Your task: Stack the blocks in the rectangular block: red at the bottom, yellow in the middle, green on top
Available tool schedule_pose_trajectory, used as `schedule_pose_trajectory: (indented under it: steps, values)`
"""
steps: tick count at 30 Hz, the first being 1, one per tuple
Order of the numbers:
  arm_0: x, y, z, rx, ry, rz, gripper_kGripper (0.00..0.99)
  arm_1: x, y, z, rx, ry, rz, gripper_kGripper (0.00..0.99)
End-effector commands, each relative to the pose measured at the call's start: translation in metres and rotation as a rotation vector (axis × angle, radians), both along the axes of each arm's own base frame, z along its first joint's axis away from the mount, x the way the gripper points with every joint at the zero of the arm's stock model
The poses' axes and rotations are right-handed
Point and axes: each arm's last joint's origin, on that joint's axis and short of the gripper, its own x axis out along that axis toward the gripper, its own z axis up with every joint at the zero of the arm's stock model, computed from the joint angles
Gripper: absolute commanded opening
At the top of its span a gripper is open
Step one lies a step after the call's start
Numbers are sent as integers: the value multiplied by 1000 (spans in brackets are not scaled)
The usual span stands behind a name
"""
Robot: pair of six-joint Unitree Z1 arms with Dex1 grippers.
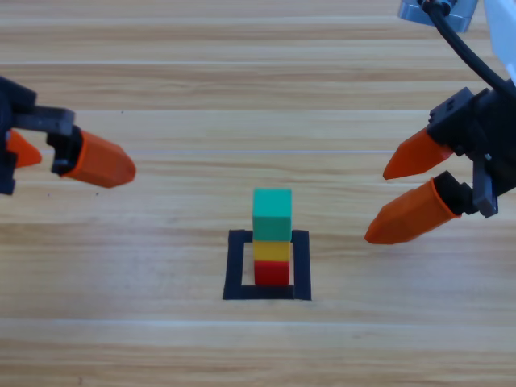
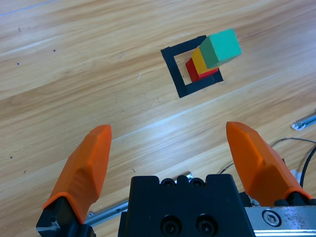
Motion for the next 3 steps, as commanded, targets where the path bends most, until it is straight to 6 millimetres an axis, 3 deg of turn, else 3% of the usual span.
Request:
schedule_pose_trajectory:
  steps: [1, 3]
  values:
    - [-3, -11, -9, 25, 9, -50, 990, -3, 8, -11, -15, 32, 29, 989]
    - [-4, -10, -10, 28, 12, -49, 990, -3, 8, -11, -16, 34, 28, 989]
